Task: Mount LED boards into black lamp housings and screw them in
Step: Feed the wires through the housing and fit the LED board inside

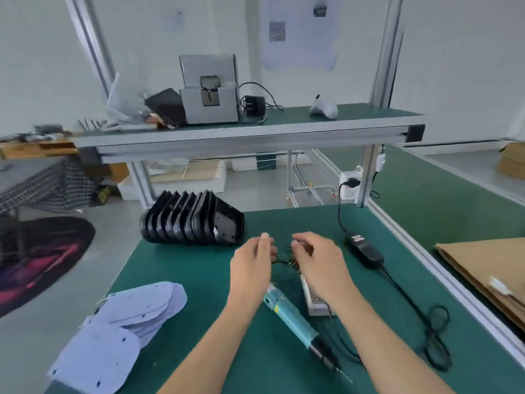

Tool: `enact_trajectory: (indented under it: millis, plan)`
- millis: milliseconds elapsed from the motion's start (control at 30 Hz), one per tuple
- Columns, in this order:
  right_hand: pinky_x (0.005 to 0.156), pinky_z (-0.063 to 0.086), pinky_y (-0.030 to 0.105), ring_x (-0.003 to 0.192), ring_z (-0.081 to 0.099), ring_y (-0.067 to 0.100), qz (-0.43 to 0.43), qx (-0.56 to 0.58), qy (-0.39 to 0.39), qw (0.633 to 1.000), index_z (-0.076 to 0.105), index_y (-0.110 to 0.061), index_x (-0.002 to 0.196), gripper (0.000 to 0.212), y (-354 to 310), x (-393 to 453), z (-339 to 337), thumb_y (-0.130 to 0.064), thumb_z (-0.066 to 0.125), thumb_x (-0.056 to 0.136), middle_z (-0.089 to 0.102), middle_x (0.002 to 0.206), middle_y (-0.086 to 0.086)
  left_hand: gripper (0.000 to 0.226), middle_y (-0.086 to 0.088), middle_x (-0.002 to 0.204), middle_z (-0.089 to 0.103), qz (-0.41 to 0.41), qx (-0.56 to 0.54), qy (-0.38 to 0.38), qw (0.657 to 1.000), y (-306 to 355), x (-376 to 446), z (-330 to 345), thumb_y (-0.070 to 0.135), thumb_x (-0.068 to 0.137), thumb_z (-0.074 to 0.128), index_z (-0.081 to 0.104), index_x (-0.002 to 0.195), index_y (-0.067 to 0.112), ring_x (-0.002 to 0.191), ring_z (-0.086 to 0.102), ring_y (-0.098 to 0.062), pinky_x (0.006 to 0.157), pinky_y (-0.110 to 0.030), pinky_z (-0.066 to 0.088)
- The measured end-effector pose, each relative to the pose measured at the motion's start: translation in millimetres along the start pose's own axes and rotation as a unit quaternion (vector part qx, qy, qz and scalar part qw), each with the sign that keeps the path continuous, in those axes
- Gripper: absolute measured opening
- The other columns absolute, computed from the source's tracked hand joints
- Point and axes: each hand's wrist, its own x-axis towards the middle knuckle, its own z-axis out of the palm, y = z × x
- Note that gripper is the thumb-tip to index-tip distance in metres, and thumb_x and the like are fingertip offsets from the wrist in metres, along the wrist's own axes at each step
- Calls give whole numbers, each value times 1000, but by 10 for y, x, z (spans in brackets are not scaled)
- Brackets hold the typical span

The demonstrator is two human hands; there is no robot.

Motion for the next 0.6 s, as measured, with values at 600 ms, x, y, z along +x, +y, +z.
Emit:
enact_trajectory:
  millis: [600]
  plan:
    - [70,47,36,101,66,34,-28,-238,-144,960,55,-12,129,33,-242,961,2131,-34,59,105,56,126,7,29,8,74,78,-40,35,25,998,-1203,-620,-963,0,94,64,79,85,24,61,70,-11,67,-21,56]
